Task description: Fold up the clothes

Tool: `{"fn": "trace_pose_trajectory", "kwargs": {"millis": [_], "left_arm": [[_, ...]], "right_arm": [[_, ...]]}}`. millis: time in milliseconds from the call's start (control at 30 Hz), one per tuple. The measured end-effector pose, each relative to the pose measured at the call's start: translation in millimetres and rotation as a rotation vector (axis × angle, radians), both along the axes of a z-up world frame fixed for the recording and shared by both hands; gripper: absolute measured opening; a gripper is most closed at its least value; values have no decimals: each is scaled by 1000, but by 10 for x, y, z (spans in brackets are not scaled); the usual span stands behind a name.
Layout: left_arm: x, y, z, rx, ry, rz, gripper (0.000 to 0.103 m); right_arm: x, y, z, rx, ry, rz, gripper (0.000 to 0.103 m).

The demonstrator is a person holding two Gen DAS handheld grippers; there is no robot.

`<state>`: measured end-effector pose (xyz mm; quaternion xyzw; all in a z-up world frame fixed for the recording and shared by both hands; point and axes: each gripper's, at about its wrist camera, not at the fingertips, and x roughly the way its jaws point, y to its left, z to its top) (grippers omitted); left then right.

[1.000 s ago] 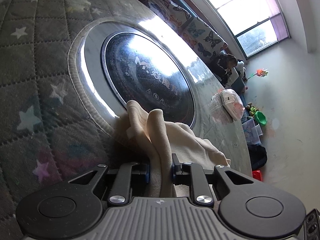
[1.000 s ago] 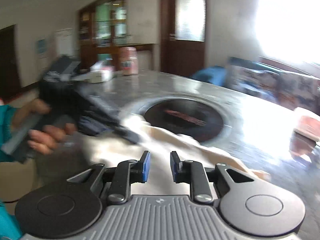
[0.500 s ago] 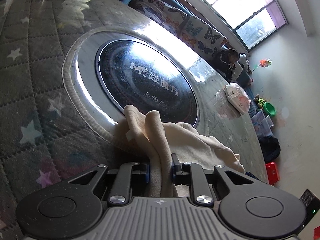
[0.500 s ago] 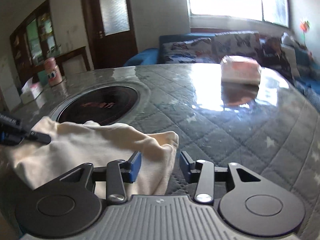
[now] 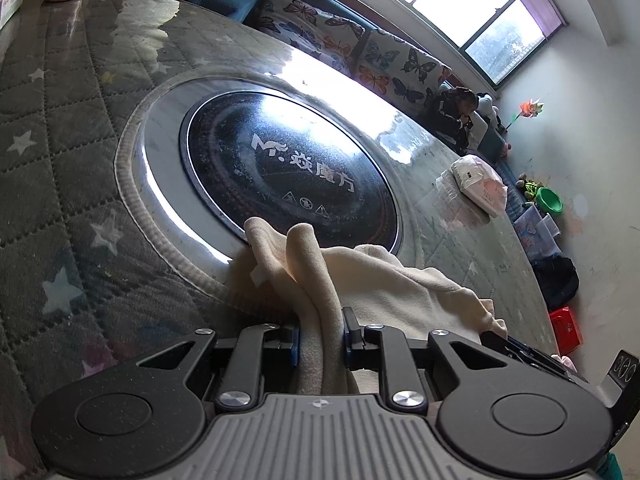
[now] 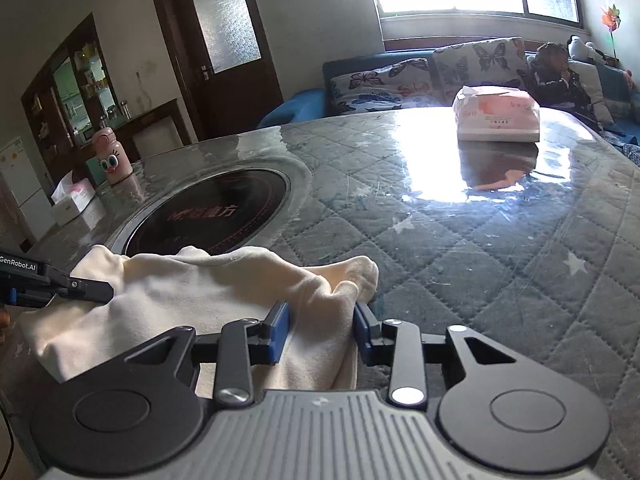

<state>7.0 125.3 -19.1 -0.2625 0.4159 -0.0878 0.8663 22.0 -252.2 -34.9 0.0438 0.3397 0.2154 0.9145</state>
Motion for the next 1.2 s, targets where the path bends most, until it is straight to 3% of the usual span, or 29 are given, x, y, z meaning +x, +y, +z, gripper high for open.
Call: {"fn": "trace_pose_trajectory", "kwargs": {"millis": [467, 667, 1200], "left_arm": [[12, -18, 7, 28, -12, -14, 21], [7, -52, 33, 69, -29, -28, 21], [8, -208, 236, 135, -108, -97, 17]], "right_arm": [[-7, 3, -13, 29, 18, -5, 41], [-27, 64, 12, 39, 5, 5, 14], [-270, 43, 358, 31, -119, -14, 11]]}}
